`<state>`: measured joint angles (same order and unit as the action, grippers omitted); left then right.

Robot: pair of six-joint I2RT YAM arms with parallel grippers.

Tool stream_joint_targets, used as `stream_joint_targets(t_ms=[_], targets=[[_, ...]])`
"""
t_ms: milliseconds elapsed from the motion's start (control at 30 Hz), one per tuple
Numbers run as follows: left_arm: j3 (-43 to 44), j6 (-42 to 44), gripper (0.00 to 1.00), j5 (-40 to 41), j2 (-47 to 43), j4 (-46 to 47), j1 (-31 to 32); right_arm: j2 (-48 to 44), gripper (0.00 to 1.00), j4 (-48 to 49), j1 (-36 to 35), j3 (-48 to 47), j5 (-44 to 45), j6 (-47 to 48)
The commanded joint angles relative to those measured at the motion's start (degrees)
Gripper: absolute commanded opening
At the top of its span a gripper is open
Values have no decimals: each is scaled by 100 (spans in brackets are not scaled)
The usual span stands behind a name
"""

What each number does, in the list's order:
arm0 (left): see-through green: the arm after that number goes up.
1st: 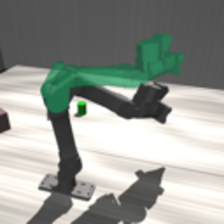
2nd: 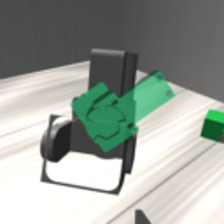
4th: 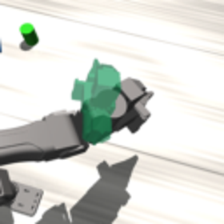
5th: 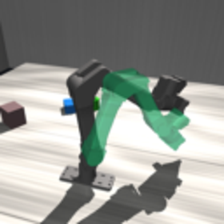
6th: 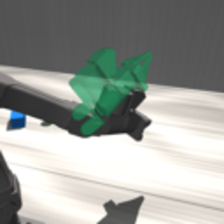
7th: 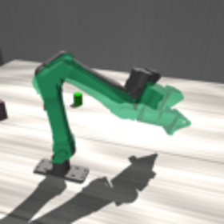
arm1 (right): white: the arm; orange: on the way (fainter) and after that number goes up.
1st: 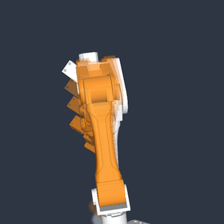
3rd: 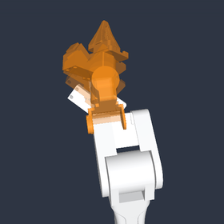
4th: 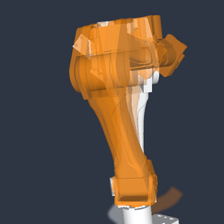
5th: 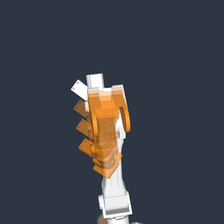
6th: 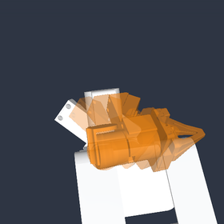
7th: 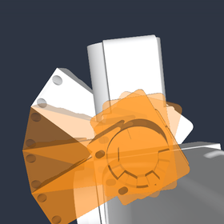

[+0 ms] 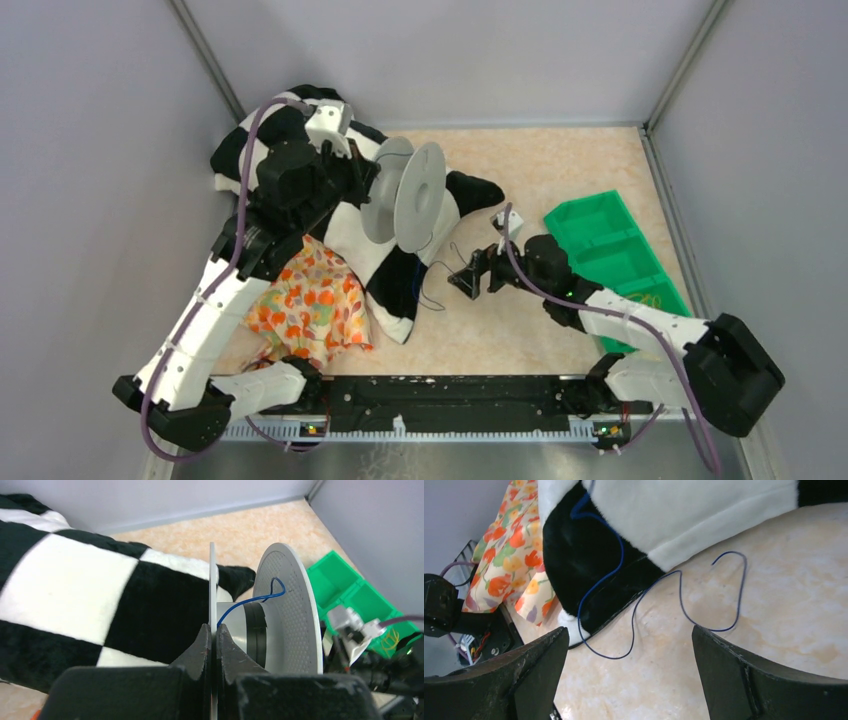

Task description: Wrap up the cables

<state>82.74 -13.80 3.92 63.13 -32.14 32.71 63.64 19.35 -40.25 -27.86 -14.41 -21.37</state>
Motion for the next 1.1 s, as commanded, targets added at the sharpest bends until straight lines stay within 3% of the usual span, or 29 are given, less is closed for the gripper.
stream_joint_targets(t_ms=[0, 400, 633, 700, 767, 833, 867, 1067], targets=[[757, 14, 0, 481, -52, 422, -8, 443, 92, 933, -439, -136, 172, -292], [1205, -316, 0, 155, -7, 527, -15, 1542, 91, 1649, -1432, -528, 459, -91], [1112, -251, 0, 204, -49, 545, -12, 2314, 89, 2560, -1529, -577, 661, -369], [1177, -217, 0, 245, -12, 499, -15, 2548, 78, 2853, -1534, -602, 562, -440], [1247, -189, 0, 298, 28, 423, -11, 2756, 54, 2855, -1531, -733, 268, -448], [1270, -191, 0, 361, 49, 393, -14, 2832, 14, 2711, -1530, -859, 13, -529], [1263, -193, 0, 408, 64, 393, -11, 2788, 0, 2630, -1530, -865, -7, -583], [1064, -258, 0, 760, 178, 724, -19, 1595, 0, 1767, -1544, -197, 567, -421]])
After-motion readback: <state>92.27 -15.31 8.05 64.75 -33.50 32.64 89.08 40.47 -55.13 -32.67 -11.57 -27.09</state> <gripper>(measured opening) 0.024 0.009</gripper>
